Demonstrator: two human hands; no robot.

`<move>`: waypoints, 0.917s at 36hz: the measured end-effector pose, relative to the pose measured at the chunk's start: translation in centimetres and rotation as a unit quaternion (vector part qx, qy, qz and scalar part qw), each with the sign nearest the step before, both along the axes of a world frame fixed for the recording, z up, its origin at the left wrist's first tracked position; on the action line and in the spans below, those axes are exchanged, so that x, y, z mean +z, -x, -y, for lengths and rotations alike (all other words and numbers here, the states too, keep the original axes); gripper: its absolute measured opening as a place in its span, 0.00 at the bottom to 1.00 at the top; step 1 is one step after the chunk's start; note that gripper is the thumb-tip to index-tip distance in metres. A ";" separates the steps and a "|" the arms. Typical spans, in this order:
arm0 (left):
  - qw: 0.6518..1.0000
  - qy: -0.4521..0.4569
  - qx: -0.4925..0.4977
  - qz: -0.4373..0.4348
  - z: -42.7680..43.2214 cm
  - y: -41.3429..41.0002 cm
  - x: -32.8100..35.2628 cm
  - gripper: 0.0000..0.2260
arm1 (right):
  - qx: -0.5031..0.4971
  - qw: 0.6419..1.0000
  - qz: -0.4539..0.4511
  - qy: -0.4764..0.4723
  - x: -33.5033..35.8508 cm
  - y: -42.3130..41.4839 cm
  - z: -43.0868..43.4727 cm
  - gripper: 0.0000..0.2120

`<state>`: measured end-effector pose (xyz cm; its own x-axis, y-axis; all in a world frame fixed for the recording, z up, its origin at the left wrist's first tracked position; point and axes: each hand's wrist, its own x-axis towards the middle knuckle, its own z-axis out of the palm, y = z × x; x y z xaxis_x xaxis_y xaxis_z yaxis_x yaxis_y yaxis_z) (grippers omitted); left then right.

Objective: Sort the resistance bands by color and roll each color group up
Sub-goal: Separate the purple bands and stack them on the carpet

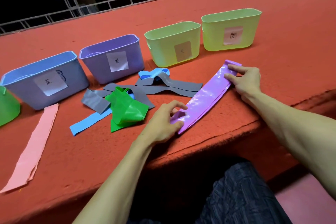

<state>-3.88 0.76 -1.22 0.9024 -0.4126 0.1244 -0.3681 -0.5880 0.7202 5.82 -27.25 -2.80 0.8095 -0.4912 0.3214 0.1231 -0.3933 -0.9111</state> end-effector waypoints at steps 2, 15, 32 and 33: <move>1.000 -0.001 0.005 -0.001 0.2 0.1 0.2 0.17 | 0.008 1.000 0.000 -0.006 0.3 0.3 -0.1 0.18; 0.992 0.065 -0.033 -0.106 0.6 0.2 1.9 0.18 | 0.136 0.986 0.022 -0.089 7.2 -0.8 0.1 0.20; 0.991 0.015 -0.106 -0.076 5.5 -1.3 4.2 0.36 | 0.280 0.958 -0.060 0.026 14.8 -1.9 2.9 0.26; 0.990 0.018 -0.107 -0.085 6.0 -1.6 4.2 0.36 | 0.276 0.959 -0.061 0.033 14.7 -2.3 3.2 0.26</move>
